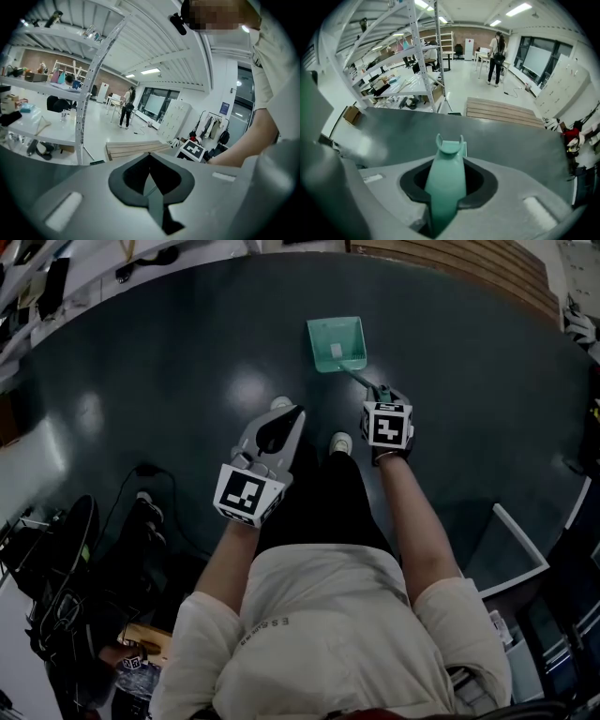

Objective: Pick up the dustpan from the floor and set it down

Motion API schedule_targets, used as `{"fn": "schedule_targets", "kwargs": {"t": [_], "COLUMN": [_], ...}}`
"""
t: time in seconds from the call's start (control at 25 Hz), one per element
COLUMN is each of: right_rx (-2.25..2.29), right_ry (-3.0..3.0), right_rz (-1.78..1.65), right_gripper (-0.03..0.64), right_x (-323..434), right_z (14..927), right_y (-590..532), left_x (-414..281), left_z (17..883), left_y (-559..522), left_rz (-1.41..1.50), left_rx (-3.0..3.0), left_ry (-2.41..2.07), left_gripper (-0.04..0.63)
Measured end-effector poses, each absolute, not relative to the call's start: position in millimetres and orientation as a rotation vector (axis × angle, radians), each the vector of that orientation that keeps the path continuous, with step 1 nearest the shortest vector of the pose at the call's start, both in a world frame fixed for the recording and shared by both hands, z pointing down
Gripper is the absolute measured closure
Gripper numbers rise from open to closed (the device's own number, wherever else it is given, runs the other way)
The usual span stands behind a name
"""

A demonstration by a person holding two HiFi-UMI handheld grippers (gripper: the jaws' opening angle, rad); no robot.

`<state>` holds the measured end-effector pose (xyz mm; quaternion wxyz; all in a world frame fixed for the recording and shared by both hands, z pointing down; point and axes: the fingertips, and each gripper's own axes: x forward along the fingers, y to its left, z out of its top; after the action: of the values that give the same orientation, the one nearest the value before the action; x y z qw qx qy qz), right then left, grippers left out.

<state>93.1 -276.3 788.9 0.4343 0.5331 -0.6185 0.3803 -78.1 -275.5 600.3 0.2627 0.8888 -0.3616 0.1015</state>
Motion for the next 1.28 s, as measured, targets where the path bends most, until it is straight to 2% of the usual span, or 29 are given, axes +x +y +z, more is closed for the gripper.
{"fn": "schedule_targets", "kwargs": {"t": [0.24,0.56,0.92,1.28], "right_rx": [1.351,1.416,1.504,1.494], "right_ry": [-1.547,-1.701,-1.832,-1.913], "right_rz": [1.000,0.924,0.839,0.756], "right_gripper": [0.543,0.543,0.543,0.543], "right_x": [94,102,153,183], "right_z": [754,652,555,513], "right_y": [-275,-249,-204,-168], "left_x": [-85,-66,-48,-36], "left_z": [576,513,453,397], "left_y": [-280,-254,-218,-192], "left_rz": [0.240,0.169,0.044,-0.051], "left_rx": [2.435,2.501,2.553,2.635], "left_ry": [-1.024,-1.051,-1.171,-1.286], "left_gripper": [0.583,0.584,0.584,0.584]}}
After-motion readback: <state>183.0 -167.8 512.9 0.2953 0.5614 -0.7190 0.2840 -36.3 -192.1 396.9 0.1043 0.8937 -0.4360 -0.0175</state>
